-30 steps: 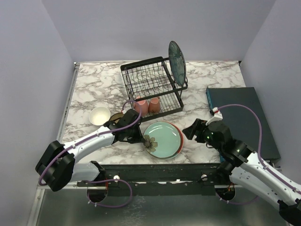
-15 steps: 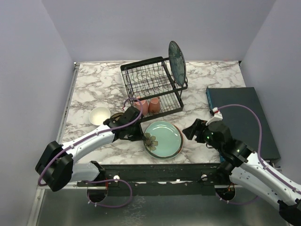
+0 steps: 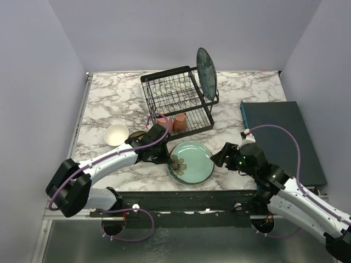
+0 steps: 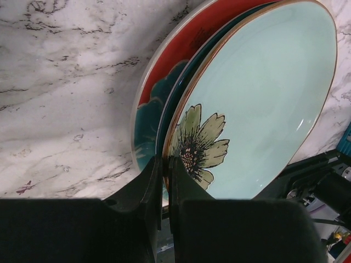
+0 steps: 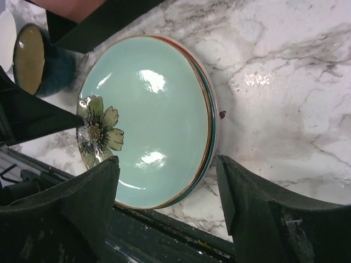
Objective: Load the mixed dishes into the dish rack
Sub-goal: Pick up the plate at the center of the board.
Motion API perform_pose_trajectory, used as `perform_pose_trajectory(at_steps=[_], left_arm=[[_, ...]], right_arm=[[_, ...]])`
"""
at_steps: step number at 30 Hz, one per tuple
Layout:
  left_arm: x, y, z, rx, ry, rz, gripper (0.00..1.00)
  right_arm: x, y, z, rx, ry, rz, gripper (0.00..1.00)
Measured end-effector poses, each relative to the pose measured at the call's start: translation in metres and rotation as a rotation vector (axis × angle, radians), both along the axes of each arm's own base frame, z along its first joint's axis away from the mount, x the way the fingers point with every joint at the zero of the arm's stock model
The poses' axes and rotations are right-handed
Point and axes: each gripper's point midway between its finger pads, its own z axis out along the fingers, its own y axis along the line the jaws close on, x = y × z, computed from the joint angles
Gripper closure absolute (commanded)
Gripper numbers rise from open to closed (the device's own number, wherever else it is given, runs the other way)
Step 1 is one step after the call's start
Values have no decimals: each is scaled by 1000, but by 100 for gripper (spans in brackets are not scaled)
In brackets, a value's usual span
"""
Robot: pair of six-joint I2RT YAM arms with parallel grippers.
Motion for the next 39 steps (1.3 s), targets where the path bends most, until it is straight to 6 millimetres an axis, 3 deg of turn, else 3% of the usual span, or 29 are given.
perform_pose_trajectory(at_steps=[6,13,20,26,39], left_arm=[[2,-4,6,-11,-14,-10,100],[4,-7,15,-28,-40,-23,100],[6,-10,29,-54,-74,-31,100],[10,-15,45,-82,-104,-35,100],[9,-14,45,-78,-101,-39,100]], right_arm=[[-14,12,-17,35,78,62,24],[-21,23,-16,92,116,104,24],[-29,26,-27,116,168,110,24],[-34,32,-26,155,202,122,25],[-64,46,-23,281,325,212,25]])
